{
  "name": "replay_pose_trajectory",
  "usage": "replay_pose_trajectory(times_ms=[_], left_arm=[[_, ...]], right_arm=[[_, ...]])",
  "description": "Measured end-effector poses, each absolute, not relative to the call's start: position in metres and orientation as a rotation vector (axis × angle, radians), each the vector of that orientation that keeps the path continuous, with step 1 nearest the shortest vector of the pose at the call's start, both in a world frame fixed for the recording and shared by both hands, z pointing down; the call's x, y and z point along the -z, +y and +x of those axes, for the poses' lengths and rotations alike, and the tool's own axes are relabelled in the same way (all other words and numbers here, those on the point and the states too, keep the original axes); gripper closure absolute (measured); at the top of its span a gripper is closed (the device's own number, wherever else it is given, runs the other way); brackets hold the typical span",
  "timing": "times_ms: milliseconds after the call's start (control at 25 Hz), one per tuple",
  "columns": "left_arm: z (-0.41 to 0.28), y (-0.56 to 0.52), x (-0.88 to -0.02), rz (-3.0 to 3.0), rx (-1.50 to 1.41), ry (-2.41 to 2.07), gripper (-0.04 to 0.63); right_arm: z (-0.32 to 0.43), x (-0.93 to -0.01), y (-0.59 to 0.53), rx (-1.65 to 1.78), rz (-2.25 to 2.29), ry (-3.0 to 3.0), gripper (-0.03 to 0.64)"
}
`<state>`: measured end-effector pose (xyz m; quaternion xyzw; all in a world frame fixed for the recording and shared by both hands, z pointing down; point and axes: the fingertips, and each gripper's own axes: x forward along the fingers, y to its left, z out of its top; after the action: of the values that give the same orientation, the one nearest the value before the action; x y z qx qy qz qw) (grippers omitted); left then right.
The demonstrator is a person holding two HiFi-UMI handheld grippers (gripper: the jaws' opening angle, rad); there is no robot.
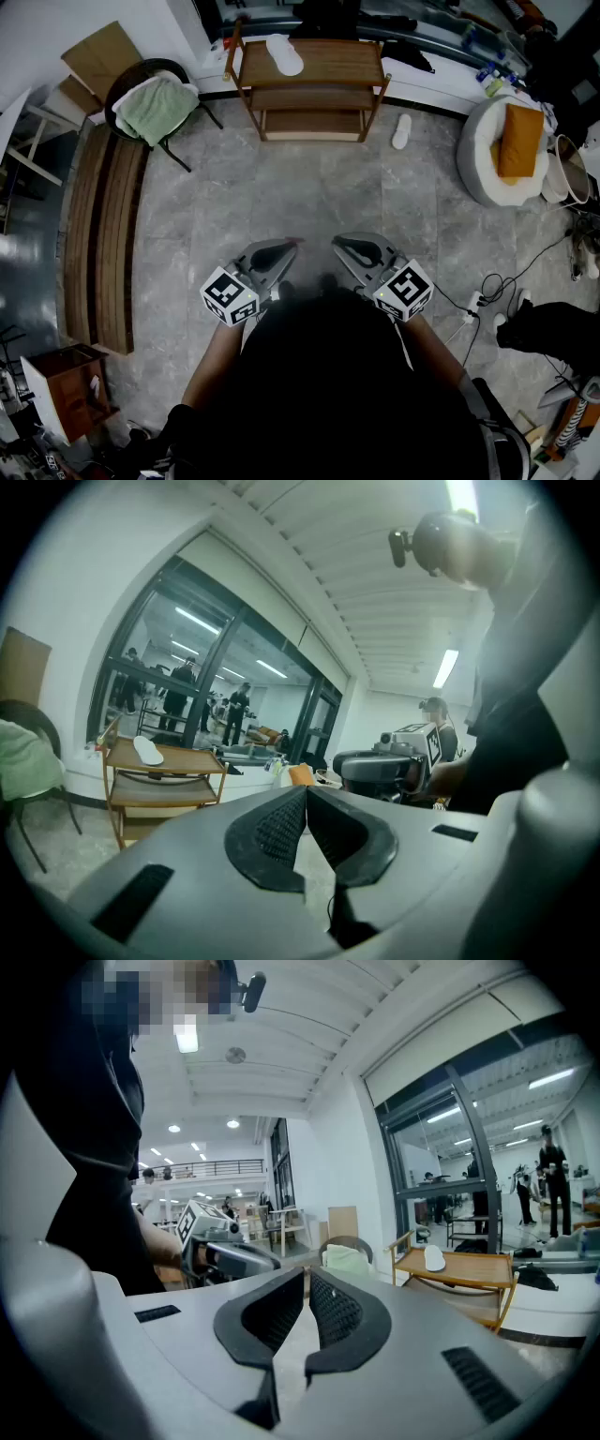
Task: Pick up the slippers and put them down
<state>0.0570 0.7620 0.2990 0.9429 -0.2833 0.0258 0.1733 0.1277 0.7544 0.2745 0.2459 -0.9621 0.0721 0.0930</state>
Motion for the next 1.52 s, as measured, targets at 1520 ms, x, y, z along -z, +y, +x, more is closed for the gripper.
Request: replay_pose_trajectory(times_ms=[1520], left_arm=[[0.043,0.688,-0.328,2.526,0.010,-0.866,0.584]], right_arm=[[0.167,-0.333,0.654,-0.405,0.775,-2.815,0.584]])
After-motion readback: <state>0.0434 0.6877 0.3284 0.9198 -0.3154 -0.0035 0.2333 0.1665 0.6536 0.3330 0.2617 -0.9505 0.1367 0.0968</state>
